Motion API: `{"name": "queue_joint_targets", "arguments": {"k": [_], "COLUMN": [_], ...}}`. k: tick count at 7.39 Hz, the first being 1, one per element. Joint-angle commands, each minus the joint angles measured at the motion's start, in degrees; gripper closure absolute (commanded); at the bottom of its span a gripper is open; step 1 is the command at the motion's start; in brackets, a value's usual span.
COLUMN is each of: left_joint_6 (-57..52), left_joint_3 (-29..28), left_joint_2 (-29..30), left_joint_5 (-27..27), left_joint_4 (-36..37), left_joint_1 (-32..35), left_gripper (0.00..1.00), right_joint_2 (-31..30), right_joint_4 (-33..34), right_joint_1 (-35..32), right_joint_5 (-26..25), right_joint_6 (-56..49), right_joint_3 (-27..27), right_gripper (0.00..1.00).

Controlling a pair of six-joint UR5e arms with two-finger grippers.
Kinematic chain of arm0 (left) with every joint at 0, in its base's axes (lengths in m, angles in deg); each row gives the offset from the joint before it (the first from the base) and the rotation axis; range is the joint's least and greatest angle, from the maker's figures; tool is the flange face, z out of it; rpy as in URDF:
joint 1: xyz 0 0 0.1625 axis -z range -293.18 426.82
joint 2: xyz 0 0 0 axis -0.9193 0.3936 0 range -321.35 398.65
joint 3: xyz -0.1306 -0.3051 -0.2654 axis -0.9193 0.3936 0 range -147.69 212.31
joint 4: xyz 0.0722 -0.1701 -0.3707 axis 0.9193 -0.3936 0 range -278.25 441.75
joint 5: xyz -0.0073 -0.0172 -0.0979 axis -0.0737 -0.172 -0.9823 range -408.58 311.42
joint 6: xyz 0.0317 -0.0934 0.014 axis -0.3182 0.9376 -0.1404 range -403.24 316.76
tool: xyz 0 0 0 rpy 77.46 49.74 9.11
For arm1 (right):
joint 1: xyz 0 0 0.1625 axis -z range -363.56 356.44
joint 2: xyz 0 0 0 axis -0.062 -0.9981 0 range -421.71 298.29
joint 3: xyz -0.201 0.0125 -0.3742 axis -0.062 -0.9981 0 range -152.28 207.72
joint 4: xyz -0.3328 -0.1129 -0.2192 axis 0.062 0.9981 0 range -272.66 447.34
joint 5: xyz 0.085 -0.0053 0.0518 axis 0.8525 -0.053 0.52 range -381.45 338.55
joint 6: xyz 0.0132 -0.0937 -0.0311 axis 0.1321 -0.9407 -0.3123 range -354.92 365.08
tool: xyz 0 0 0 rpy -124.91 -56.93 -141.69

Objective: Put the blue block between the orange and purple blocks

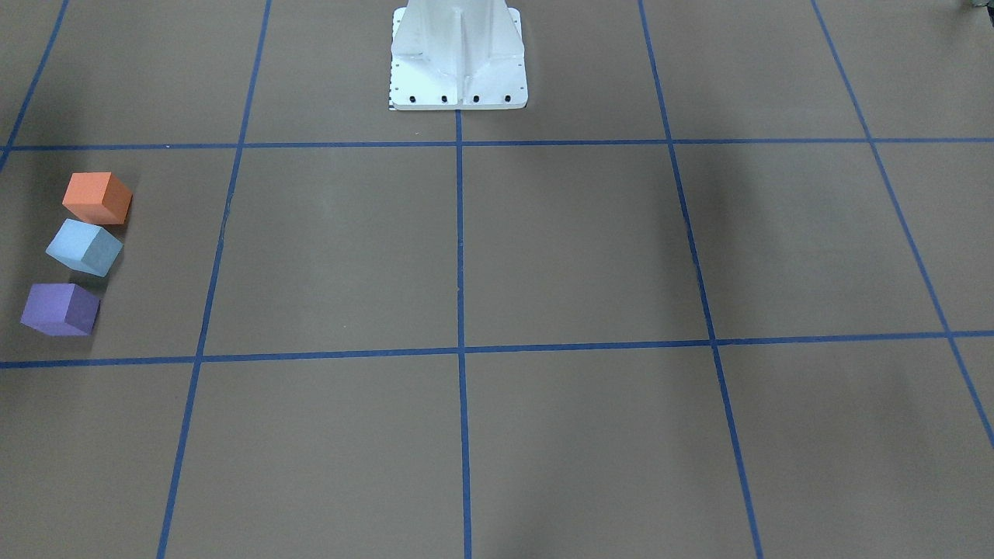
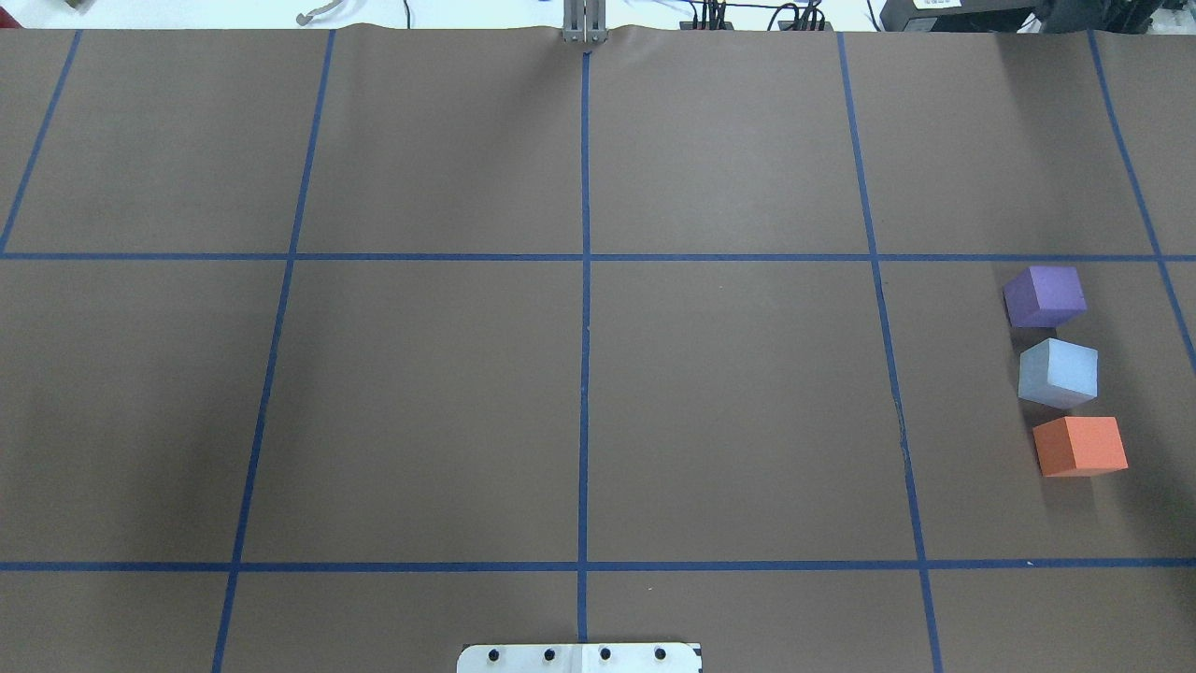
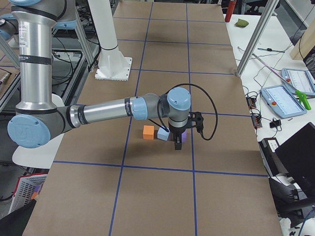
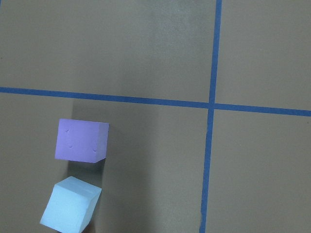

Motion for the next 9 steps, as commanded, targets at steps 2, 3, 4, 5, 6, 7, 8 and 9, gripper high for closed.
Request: {"name": "queue_joint_targets", "arguments": {"k": [2, 3, 4, 5, 6, 7, 8, 9], "left_joint_6": [0.01, 0.18, 0.36, 0.88, 1.06, 1.06, 1.06, 1.06], "left_joint_3": [1.60, 3.86, 5.02, 4.94, 5.03, 5.03, 4.51, 4.15], "left_joint_2": [-0.79, -1.75, -1.85, -1.76, -1.76, -1.85, -1.85, -1.85], "left_joint_5": [-0.41, -2.85, -2.70, -2.35, -2.26, -2.26, -2.35, -2.26], "left_joint_4": [-0.08, 0.01, 0.18, 0.19, 0.19, 0.19, 0.27, 0.27], "left_joint_1": [0.16, 0.16, 0.16, 0.16, 0.16, 0.16, 0.16, 0.07], "left_gripper": [0.00, 0.00, 0.00, 0.00, 0.00, 0.00, 0.00, 0.00], "right_joint_2": [-0.04, -0.04, 0.04, -0.04, -0.74, -0.83, -0.83, -0.83], "right_joint_4": [-0.02, -0.11, -0.11, -0.11, -0.19, -0.11, -0.19, -0.11], "right_joint_1": [0.92, 0.92, 0.92, 0.92, 0.83, 0.92, 0.92, 0.92], "right_joint_5": [-0.21, -0.21, -0.30, -0.39, 0.22, 0.40, 0.49, 0.58], "right_joint_6": [-0.28, -0.19, 0.07, 0.07, -0.01, -0.01, 0.07, 0.16], "right_joint_3": [0.83, 1.09, 0.83, 0.83, 1.44, 1.79, 1.80, 1.71], "right_gripper": [0.00, 0.00, 0.00, 0.00, 0.00, 0.00, 0.00, 0.00]}}
